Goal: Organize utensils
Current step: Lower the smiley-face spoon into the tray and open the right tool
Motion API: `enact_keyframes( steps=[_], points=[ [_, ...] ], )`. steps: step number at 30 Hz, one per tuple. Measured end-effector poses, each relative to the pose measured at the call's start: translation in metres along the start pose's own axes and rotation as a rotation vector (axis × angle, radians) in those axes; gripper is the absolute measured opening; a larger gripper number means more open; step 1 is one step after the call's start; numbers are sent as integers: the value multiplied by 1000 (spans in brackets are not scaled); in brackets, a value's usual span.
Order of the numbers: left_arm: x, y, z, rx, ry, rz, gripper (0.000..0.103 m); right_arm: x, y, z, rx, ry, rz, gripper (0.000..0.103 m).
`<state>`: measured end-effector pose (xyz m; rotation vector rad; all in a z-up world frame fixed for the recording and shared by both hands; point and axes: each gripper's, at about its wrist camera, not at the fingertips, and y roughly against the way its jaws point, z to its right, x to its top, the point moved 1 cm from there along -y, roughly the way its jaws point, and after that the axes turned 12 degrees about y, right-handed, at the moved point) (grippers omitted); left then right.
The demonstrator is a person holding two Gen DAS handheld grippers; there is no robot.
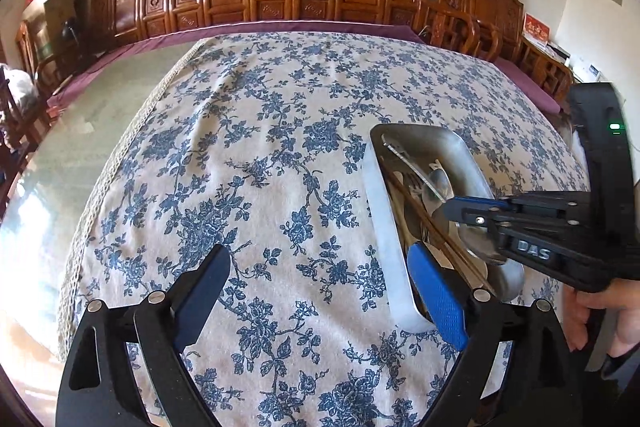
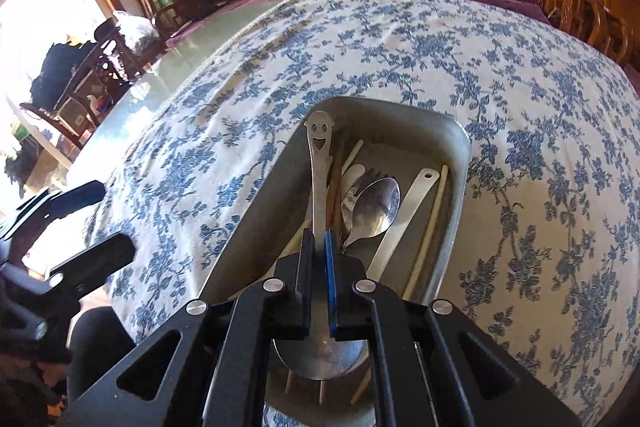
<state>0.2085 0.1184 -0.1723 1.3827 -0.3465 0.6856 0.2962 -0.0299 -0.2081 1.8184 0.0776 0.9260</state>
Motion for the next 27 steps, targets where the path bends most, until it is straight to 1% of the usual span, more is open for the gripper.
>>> enact_keyframes(
  steps=[7, 13, 18, 22, 25, 27],
  points=[
    [-3, -3, 2, 0, -6, -7, 87, 2, -14, 8, -32, -40, -15, 7],
    [-4, -3, 5, -3, -14, -8, 87, 2, -11, 8, -58, -7, 5, 9],
    [-4, -1, 6, -7, -16, -6, 87, 1, 3, 8, -50, 0, 46, 9],
    [-4, 2, 9, -15, -18, 1, 87, -6, 23, 8, -64, 20, 92, 9],
    [-4, 6, 13, -26, -19, 11, 87, -16, 45, 8, -103, 29, 127, 9],
    [-4, 9, 16, -35, -20, 17, 87, -23, 57, 10, -121, 28, 149, 21]
  ],
)
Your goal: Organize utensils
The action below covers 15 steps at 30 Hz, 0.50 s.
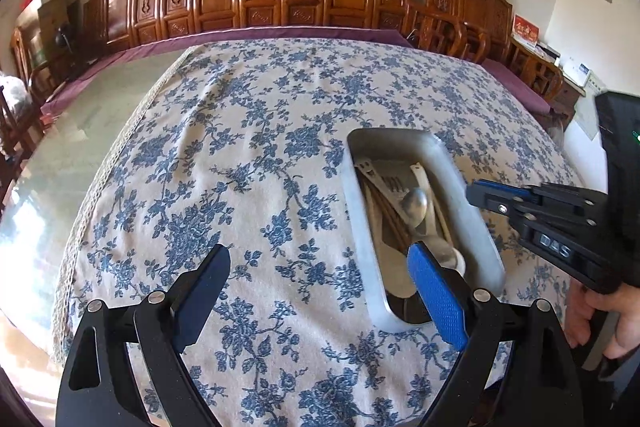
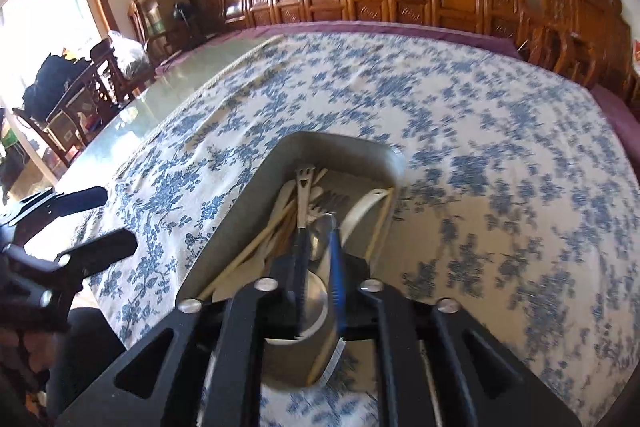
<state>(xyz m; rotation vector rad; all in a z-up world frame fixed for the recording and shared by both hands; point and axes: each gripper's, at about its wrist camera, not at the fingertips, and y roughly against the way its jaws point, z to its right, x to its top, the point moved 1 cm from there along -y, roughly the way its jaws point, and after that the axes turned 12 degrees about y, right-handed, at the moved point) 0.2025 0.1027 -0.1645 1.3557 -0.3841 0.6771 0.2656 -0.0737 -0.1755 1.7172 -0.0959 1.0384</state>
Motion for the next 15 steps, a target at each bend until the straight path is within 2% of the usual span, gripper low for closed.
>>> enact_keyframes(
  steps=[1, 6, 10, 12, 15],
  points=[
    [0, 2, 2, -4, -1, 4, 87, -3, 9, 3, -14, -7, 17, 23],
    [-3, 11, 16, -14, 1, 17, 89, -8, 47, 10, -62, -36, 81, 51],
    [-8, 24, 27, -30, 4, 26, 93, -13, 76, 13, -115, -32, 120, 69],
    [-9, 31, 32, -33, 1, 34, 95, -16, 88, 15, -138, -34, 136, 85],
    [-12, 43, 41, -27, -15, 54, 95, -26, 110, 15, -163, -39, 168, 96]
  ],
)
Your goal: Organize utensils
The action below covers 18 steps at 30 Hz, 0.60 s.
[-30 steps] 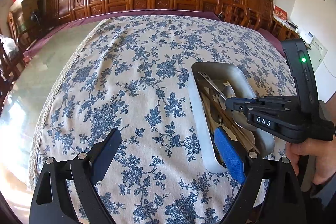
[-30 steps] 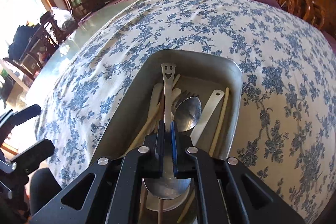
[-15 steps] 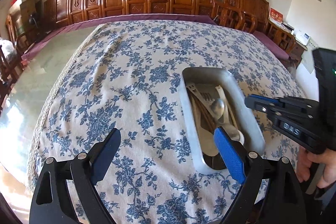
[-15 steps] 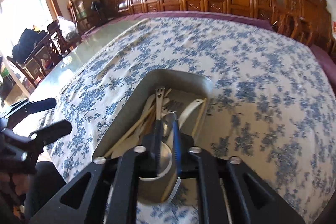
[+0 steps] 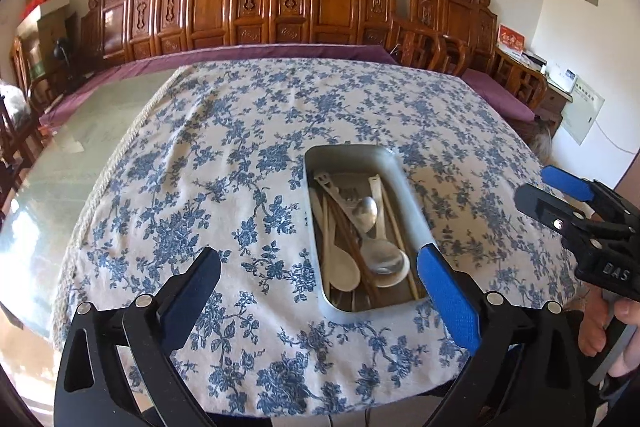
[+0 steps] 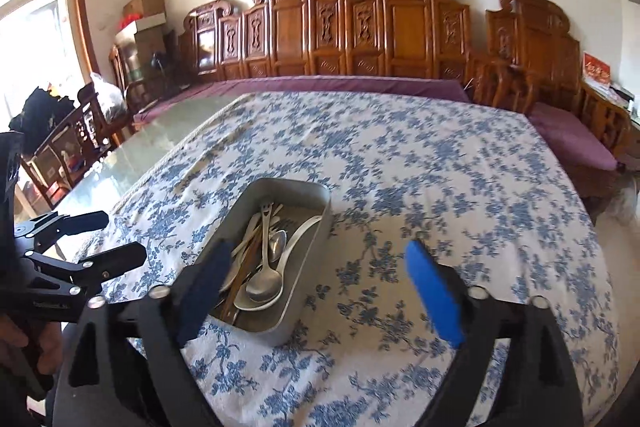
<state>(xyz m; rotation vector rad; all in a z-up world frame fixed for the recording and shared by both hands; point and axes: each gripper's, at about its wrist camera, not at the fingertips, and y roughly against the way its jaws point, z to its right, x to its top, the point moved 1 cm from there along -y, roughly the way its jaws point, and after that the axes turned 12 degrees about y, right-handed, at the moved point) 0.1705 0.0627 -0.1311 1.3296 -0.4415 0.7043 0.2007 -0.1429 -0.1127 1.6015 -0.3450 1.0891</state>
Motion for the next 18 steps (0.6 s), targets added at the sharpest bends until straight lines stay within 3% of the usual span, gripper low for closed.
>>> enact_keyframes(
  steps=[2, 18],
  points=[
    [-2, 8, 5, -5, 5, 2, 95, -3, 12, 1, -16, 2, 14, 100],
    [-33, 64, 51, 1, -29, 44, 95, -39, 97, 12, -135, -52, 62, 100]
  ],
)
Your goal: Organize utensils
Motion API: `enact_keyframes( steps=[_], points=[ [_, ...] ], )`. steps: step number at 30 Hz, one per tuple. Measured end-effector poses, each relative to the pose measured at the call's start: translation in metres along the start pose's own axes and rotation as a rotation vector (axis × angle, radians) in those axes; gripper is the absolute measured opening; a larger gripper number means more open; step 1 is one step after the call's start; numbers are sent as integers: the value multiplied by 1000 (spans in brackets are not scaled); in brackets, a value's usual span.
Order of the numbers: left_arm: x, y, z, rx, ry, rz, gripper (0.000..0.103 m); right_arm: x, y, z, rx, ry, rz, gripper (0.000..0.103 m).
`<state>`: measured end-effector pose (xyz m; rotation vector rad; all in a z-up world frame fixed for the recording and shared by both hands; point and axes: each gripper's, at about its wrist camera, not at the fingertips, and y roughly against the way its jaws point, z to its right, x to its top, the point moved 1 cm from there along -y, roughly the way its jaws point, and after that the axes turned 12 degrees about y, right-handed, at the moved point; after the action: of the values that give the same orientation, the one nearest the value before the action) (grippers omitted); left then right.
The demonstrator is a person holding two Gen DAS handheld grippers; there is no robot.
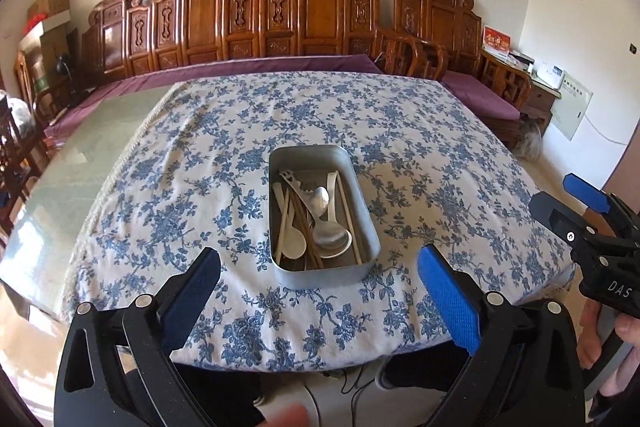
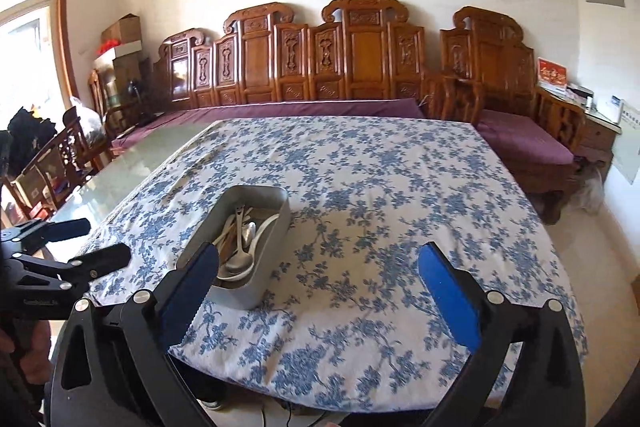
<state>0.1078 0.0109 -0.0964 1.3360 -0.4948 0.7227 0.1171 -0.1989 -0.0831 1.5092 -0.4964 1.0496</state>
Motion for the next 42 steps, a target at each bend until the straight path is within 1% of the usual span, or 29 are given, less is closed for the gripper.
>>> enact_keyframes(
  steps=[6, 12, 18, 24, 27, 32, 37, 42],
  points=[
    [-2, 29, 11, -4, 0, 54, 95, -2, 19, 6, -15, -20, 12, 100],
    [2, 57, 21, -4, -14, 100, 95, 5, 43, 6, -29, -15, 52, 100],
    [9, 86, 29, -17, -20, 152, 95, 21, 74, 3, -43, -3, 123, 100],
    [18, 125, 36, -14, -41, 257, 95, 43, 115, -2, -64, 20, 228, 100],
    [22, 142, 38, -13, -34, 297, 95, 49, 129, -3, -66, 23, 256, 100],
    [23, 159, 39, 0, -37, 343, 95, 54, 147, -7, -74, 33, 292, 100],
    [22, 165, 36, -8, -22, 358, 95, 56, 154, -7, -86, 37, 302, 100],
    [21, 166, 35, -7, -18, 362, 95, 57, 153, -5, -91, 29, 297, 100]
  ],
)
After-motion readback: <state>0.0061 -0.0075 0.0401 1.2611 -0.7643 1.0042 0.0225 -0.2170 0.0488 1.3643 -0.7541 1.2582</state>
